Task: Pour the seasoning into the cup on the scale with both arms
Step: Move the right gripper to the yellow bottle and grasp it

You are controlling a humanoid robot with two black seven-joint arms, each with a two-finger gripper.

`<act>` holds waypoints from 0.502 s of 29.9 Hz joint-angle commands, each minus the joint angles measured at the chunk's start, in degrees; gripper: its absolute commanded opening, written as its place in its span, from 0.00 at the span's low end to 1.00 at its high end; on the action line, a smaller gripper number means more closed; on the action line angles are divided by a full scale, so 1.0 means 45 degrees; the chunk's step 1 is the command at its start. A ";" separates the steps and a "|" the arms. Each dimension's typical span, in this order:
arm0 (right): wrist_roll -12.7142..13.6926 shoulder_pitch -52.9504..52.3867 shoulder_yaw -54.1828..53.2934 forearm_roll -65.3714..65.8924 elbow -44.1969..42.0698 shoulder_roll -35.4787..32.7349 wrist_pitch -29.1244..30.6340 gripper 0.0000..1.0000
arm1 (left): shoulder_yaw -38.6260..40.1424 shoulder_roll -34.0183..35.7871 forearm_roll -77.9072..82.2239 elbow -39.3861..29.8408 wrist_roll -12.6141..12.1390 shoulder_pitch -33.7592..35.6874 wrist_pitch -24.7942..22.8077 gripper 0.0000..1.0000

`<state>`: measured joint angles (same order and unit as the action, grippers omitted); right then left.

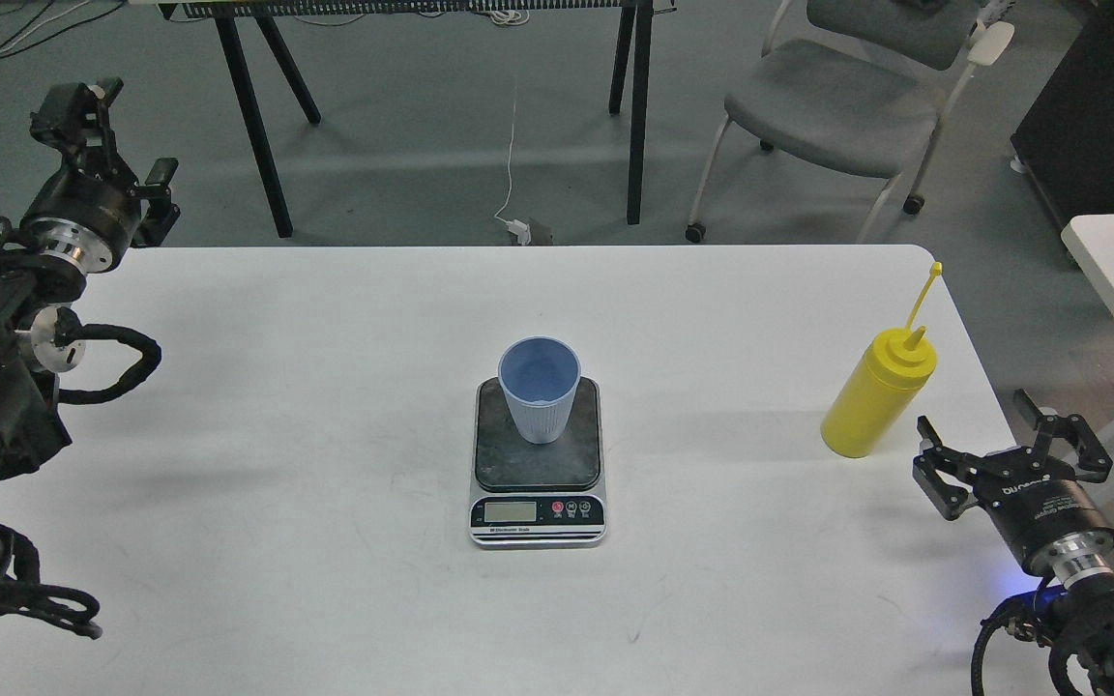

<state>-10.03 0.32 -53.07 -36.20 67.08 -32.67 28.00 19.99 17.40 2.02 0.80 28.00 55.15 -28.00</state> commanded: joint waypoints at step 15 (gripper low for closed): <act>-0.0114 -0.0989 -0.0081 0.1286 -0.0958 0.1731 0.0000 1.00 | 0.0206 -0.0176 0.0019 -0.0002 0.0001 -0.0946 0.0000 0.99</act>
<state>-10.33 -2.96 -53.12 -32.61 64.32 -26.49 28.00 20.92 16.65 2.11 0.79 28.00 50.92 -28.01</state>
